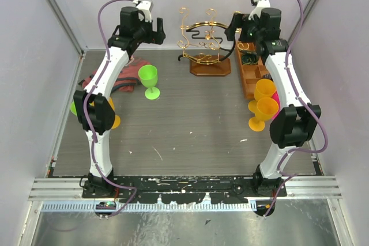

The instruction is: Place the wine glass upside down on the wine glass rack

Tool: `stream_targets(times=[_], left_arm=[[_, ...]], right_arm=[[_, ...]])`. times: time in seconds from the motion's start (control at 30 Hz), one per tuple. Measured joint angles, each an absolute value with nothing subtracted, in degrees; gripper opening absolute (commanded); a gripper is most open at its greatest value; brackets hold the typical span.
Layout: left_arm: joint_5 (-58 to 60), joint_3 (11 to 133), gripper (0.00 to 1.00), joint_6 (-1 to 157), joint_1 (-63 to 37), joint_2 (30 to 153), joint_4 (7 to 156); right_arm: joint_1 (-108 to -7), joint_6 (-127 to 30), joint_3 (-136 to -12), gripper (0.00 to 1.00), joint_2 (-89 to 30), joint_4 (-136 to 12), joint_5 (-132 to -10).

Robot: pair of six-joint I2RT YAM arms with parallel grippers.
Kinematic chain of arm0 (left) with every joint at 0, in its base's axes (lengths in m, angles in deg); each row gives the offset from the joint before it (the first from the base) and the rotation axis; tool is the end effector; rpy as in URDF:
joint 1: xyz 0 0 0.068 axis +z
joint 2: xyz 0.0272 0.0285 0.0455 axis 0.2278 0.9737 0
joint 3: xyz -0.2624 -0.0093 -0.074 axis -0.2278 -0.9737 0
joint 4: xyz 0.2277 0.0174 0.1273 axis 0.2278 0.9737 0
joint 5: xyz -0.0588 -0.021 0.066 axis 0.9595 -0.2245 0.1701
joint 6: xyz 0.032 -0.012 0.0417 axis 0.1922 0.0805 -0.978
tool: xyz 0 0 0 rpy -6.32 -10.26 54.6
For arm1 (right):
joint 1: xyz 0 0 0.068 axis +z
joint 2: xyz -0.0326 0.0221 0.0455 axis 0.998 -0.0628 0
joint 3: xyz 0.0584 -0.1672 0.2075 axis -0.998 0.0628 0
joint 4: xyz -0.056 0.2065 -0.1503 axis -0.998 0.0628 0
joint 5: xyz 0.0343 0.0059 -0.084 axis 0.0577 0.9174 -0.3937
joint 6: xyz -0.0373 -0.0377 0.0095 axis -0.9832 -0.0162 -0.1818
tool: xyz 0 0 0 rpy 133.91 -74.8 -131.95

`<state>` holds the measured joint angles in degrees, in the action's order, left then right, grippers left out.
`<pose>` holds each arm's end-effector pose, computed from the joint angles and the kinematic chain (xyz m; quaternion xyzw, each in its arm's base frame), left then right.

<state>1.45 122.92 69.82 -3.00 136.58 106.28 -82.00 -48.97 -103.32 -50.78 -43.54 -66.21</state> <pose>0.4762 -0.1435 0.3761 0.1342 0.8077 -0.1558 0.5526 0.4222 0.0403 0.4085 -0.0504 0.8007 0.1417 0.5799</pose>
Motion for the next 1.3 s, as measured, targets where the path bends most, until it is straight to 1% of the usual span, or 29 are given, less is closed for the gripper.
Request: stream_targets(times=[0.17, 0.4, 0.7, 0.9, 1.3], left_arm=[[1.5, 122.9, 0.98, 69.8, -4.3, 137.0, 105.3], [1.5, 124.6, 0.98, 69.8, -6.4, 140.5, 105.0], [1.3, 125.0, 0.98, 69.8, -8.0, 141.9, 105.0], [1.2, 127.2, 0.98, 69.9, -8.8, 142.5, 104.5], [1.0, 127.5, 0.98, 69.8, -9.7, 142.6, 103.3]], right_arm=[[-79.2, -49.1, -107.6, 1.0, -51.5, -43.9, -62.1], [-74.7, -48.9, -109.4, 1.0, -54.1, -44.9, -58.8], [-74.5, -47.9, -109.7, 1.0, -60.5, -43.5, -58.8], [-74.4, -47.9, -109.8, 1.0, -61.4, -43.4, -58.3], [-73.6, -48.8, -109.9, 1.0, -63.9, -43.0, -53.9]])
